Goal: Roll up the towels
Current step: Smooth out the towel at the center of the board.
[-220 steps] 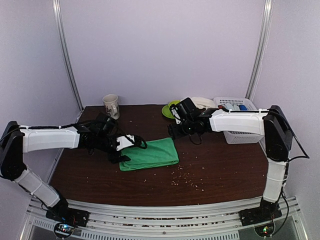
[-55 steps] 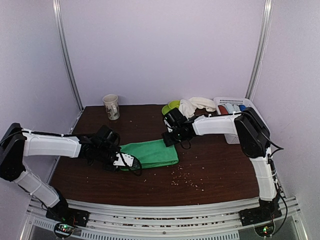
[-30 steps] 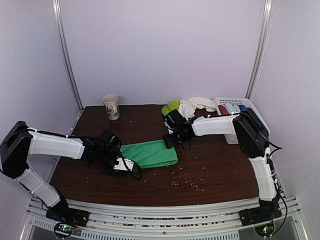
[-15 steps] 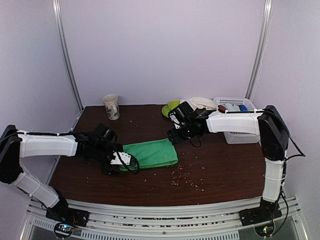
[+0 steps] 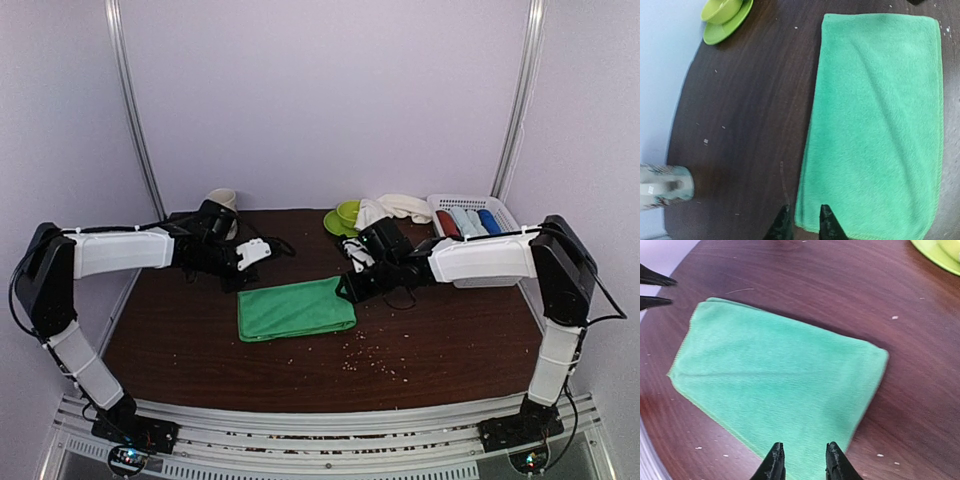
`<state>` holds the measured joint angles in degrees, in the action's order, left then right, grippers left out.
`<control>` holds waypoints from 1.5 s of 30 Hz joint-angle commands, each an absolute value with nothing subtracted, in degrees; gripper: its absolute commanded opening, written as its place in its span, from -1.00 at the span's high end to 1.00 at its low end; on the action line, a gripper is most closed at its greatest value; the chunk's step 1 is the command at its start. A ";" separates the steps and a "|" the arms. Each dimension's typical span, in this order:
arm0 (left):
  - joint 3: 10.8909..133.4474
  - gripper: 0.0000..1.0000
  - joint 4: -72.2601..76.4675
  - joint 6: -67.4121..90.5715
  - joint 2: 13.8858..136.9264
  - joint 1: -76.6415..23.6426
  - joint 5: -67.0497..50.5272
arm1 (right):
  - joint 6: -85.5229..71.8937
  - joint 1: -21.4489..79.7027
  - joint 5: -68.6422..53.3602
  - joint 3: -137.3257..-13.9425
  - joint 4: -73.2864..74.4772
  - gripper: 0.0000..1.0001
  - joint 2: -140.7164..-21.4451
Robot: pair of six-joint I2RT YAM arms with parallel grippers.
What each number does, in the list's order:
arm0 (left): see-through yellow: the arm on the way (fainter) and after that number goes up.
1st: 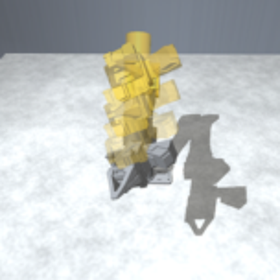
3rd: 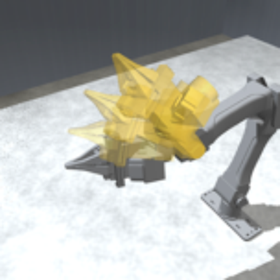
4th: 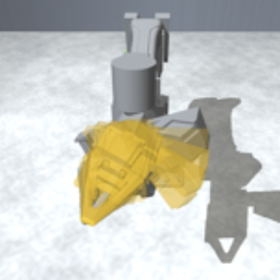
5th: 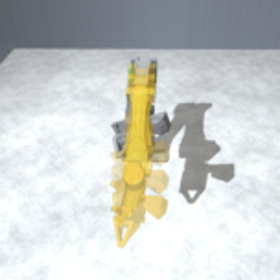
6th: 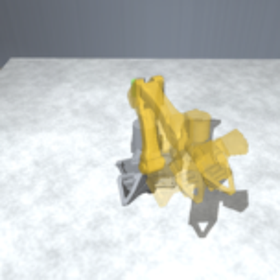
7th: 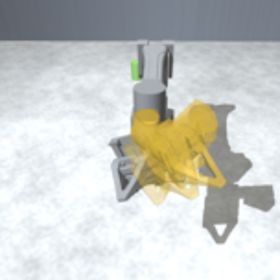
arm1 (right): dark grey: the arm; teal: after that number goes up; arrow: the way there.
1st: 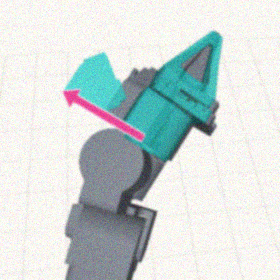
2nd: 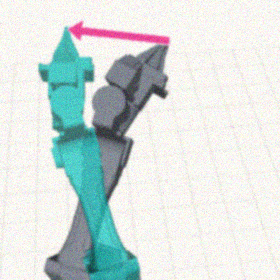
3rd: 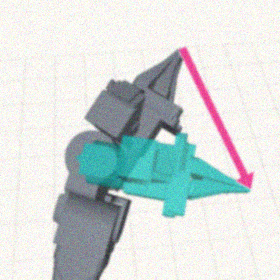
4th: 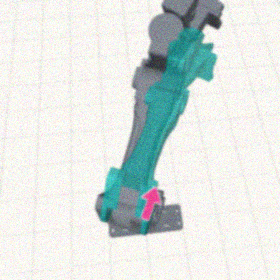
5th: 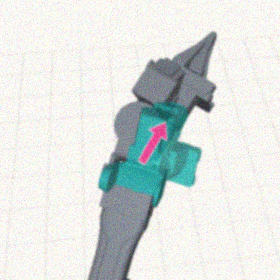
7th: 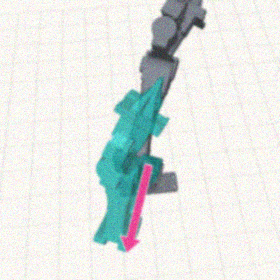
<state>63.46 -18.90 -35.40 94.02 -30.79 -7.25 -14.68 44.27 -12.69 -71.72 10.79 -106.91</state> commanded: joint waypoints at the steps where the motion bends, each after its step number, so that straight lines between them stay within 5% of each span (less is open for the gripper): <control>1: 65.39 0.82 -17.66 -30.11 98.08 -30.39 -9.91 | -17.39 45.26 -20.36 -70.97 4.26 0.43 -110.02; 5: 64.89 1.00 -16.08 -29.35 100.80 -30.23 -7.25 | -18.70 45.46 -21.06 -71.11 3.75 0.44 -111.87; 22: 61.55 1.00 -12.30 -30.53 108.04 -30.18 3.69 | -20.79 46.02 -18.13 -62.43 3.76 0.45 -110.47; 27: 61.50 0.99 -11.04 -30.46 106.88 -30.10 7.23 | -17.16 47.99 -18.36 -67.35 8.52 0.31 -110.45; 33: 62.84 -0.23 -10.12 -30.22 101.45 -29.58 8.87 | -15.16 48.43 -16.19 -72.23 13.73 0.17 -107.37; 35: 62.76 -0.49 -9.82 -30.69 98.88 -29.56 8.83 | -14.33 48.35 -15.17 -74.41 16.10 0.14 -106.66; 40: 60.00 -0.51 -10.73 -33.45 91.79 -29.69 -0.93 | -14.23 46.30 -12.93 -78.64 17.92 0.12 -106.38; 45: 54.83 -0.12 -12.21 -37.40 86.70 -31.97 -12.85 | -14.43 43.74 -13.14 -82.74 17.28 0.18 -110.00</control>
<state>58.83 -11.57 -33.36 88.97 -30.22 -1.76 -14.85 45.60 -15.03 -79.57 16.12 -108.16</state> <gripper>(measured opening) 0.629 0.420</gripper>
